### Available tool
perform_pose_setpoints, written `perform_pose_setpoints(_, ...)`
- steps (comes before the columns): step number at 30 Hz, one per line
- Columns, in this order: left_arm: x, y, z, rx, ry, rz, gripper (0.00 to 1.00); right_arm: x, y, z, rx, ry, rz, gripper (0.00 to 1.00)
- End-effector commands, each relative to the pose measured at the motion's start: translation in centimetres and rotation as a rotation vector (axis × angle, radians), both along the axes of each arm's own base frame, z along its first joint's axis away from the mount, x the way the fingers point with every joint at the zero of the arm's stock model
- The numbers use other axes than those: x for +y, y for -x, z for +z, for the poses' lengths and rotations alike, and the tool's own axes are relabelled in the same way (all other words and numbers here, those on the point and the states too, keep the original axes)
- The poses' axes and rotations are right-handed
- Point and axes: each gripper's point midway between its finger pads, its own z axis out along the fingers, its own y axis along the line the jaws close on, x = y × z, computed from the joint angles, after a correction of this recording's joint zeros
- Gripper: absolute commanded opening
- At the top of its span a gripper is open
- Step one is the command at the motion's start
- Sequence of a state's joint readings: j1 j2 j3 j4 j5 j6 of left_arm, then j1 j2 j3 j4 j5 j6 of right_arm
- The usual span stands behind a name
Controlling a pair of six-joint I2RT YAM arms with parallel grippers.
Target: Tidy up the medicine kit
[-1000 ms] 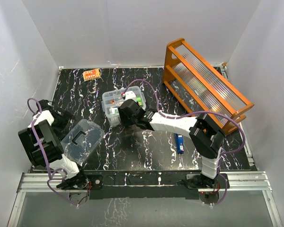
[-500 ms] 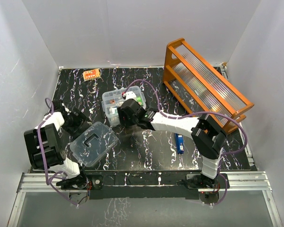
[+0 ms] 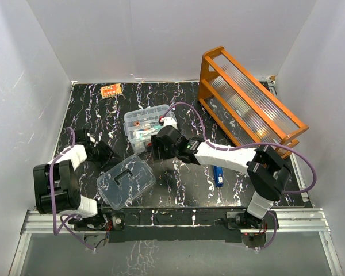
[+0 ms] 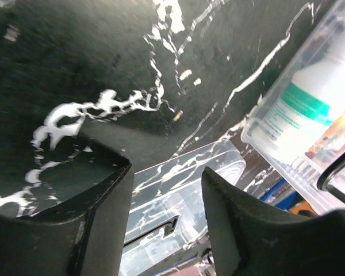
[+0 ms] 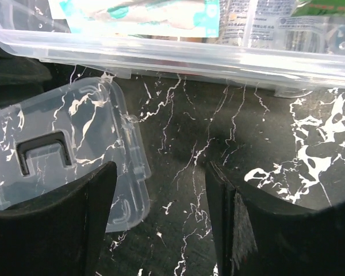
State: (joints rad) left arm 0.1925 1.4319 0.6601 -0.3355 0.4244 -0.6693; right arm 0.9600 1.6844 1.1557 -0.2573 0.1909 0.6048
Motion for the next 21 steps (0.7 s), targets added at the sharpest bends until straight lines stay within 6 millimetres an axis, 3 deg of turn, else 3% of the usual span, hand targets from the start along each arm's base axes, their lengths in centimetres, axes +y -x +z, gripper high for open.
perform_pose_setpoints(1, -1.8, 1.7, -0.8, 0.048, 0.032, -0.036, 0.48, 1.5, -0.2, 2.5, -0.03, -0.103, 0.017, 0.6)
perform_pose_setpoints(13, -5.5, 1.5, -0.4, 0.002, 0.051, -0.152, 0.36, 1.3, 0.9, 1.0, 0.003, -0.105, 0.048, 0.56)
perform_pose_setpoints(16, -3.3, 2.0, -0.4, 0.035, -0.087, -0.148, 0.42, 1.5, 1.1, 0.9, 0.002, -0.105, 0.071, 0.56)
perform_pose_setpoints(21, 1.4, 1.9, 2.0, 0.037, -0.356, -0.055, 0.7, 1.0, 0.9, 0.7, 0.006, -0.101, 0.04, 0.59)
